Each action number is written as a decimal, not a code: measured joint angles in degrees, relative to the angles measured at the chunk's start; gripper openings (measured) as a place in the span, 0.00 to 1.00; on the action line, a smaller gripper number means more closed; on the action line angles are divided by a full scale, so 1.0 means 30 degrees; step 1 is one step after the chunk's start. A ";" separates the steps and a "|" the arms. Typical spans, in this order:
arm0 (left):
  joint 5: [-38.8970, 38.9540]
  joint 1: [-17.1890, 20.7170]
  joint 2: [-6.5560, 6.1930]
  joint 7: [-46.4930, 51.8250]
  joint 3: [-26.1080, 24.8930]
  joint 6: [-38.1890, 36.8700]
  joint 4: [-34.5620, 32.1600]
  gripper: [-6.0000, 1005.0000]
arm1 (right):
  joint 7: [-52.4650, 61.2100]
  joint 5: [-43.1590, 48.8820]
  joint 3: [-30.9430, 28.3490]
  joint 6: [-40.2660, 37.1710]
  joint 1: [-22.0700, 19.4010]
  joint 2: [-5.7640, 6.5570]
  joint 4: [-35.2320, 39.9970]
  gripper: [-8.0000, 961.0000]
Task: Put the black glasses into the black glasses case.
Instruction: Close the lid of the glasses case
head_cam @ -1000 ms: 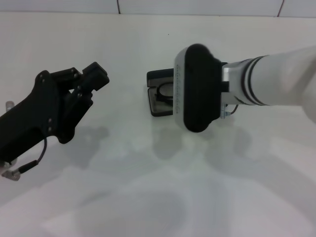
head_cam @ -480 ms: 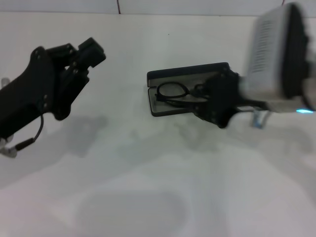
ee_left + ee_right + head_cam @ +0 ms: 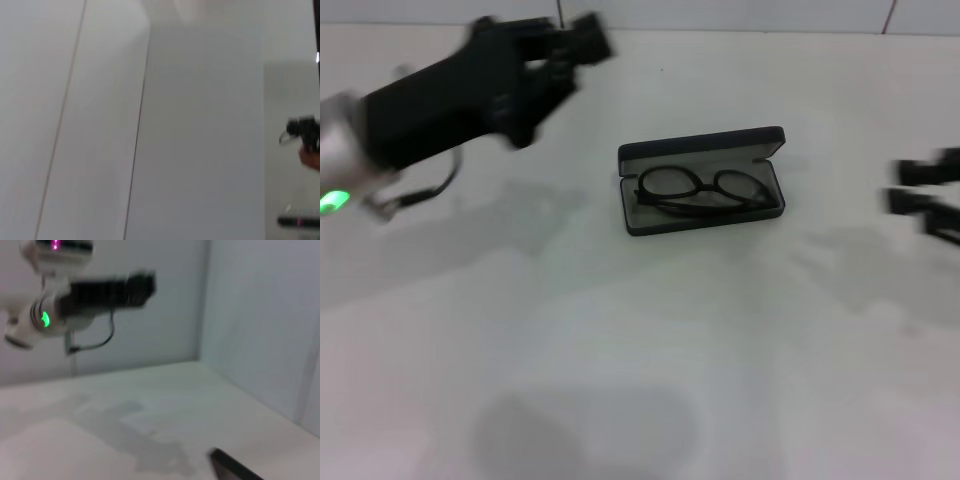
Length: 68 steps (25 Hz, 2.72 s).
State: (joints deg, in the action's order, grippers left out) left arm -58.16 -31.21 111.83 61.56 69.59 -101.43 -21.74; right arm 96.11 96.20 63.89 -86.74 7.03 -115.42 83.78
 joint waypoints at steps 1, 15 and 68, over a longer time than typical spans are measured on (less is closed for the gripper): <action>-0.0861 -0.0520 0.0049 0.0639 0.0001 0.1191 -0.0716 0.09 | -0.0332 -0.0196 -0.1609 -0.0995 0.0014 0.0000 -0.1082 0.27; -1.0200 -0.5571 0.2399 0.4670 0.0072 1.4787 -0.2329 0.09 | -0.4729 0.0399 -1.0254 -0.6110 0.0024 0.0032 -1.0723 0.28; -1.1921 -0.5895 0.2618 0.5309 0.0504 1.6091 -0.0682 0.13 | -0.5669 0.1539 -1.0165 -0.5421 0.1615 0.0037 -1.3016 0.28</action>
State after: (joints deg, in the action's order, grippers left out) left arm -93.92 -48.90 119.69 77.49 71.10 -53.16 -23.79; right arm 79.11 100.82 33.40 -103.00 11.88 -115.31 44.73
